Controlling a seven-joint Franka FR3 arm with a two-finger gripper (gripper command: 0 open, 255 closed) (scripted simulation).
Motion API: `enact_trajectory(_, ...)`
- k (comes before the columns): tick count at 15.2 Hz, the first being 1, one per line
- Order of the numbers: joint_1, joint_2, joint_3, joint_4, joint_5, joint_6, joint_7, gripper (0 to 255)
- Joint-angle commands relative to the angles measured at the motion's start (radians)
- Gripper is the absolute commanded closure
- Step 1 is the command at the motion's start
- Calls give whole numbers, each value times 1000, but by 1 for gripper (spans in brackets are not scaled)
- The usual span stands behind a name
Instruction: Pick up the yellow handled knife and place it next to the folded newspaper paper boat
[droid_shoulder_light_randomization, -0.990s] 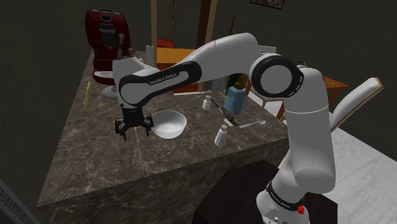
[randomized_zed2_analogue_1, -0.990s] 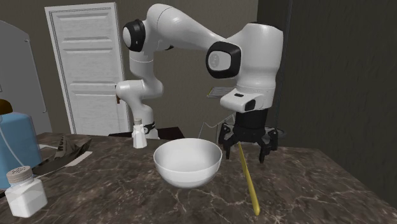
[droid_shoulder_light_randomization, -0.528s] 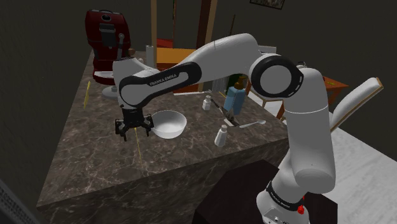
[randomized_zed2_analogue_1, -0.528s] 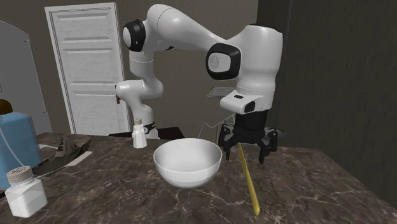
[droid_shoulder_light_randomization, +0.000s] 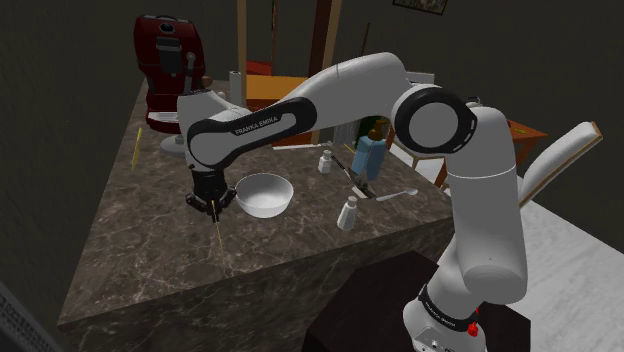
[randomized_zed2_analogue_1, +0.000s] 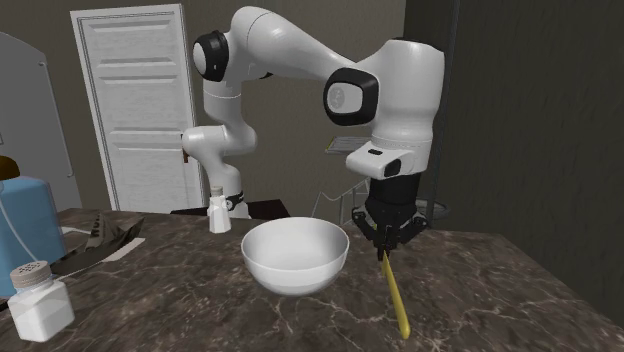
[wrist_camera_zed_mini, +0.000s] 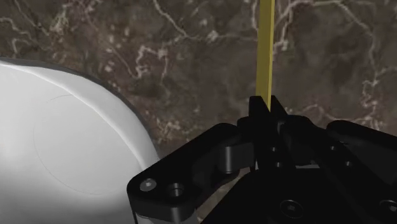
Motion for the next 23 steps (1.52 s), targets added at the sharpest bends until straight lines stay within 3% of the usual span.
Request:
enact_trajectory(1, 0, 0, 0, 0, 0, 0, 0, 255)
enact_trajectory(2, 0, 0, 0, 0, 0, 0, 0, 255)
enact_trajectory(3, 0, 0, 0, 0, 0, 0, 0, 0)
enact_trajectory(7, 60, 54, -37, 214, -97, -179, 39, 0)
enact_trajectory(8, 62, 56, -38, 220, -99, -184, 39, 0)
enact_trajectory(15, 54, 68, -42, 136, -106, -89, 46, 0)
enact_trajectory(23, 54, 68, -42, 136, -106, -89, 46, 0)
